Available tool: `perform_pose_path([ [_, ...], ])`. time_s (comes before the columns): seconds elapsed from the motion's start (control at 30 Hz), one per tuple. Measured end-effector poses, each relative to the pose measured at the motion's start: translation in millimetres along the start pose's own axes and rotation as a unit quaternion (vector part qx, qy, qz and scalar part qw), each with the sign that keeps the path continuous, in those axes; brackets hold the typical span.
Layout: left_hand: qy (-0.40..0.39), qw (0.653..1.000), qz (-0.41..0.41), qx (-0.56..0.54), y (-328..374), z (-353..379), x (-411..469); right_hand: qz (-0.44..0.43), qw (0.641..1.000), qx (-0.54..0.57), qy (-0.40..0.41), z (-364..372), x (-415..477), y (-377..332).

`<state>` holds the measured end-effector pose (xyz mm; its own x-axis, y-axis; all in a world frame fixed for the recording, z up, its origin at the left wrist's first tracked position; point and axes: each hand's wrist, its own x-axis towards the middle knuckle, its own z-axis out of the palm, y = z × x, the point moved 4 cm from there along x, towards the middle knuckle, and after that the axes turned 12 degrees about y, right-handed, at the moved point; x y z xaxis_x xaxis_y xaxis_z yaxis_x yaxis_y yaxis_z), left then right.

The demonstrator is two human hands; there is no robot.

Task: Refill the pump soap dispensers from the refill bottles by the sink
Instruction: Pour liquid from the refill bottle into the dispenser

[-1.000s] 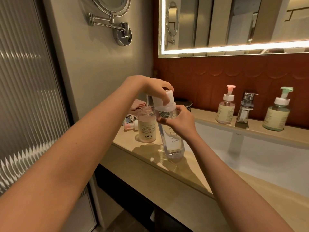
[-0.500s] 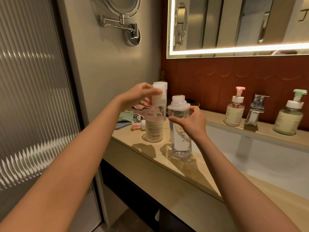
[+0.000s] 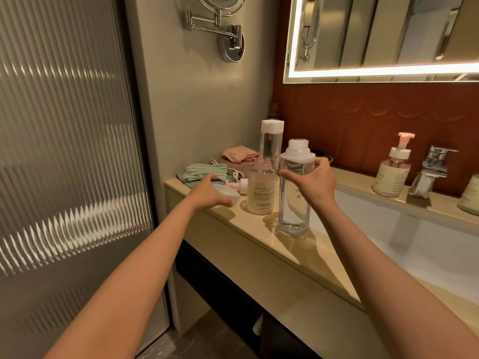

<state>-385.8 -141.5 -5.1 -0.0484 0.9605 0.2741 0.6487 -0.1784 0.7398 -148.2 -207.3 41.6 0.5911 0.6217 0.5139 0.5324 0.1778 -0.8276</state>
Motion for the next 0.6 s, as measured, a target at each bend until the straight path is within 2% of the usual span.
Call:
perform_pose_path([
  [0.23,0.024,0.993,0.002,0.118,-11.1,24.9,4.7,0.004,1.0,-0.001,0.002,-6.5,6.6,3.5],
  [0.5,0.011,0.991,-0.021,0.132,-19.4,38.5,11.0,0.003,1.0,-0.018,0.017,-21.9,21.1,12.8],
  [0.6,0.021,0.988,0.002,0.152,-12.8,39.0,11.8,-0.01,0.999,-0.038,0.017,-27.7,27.8,15.6],
])
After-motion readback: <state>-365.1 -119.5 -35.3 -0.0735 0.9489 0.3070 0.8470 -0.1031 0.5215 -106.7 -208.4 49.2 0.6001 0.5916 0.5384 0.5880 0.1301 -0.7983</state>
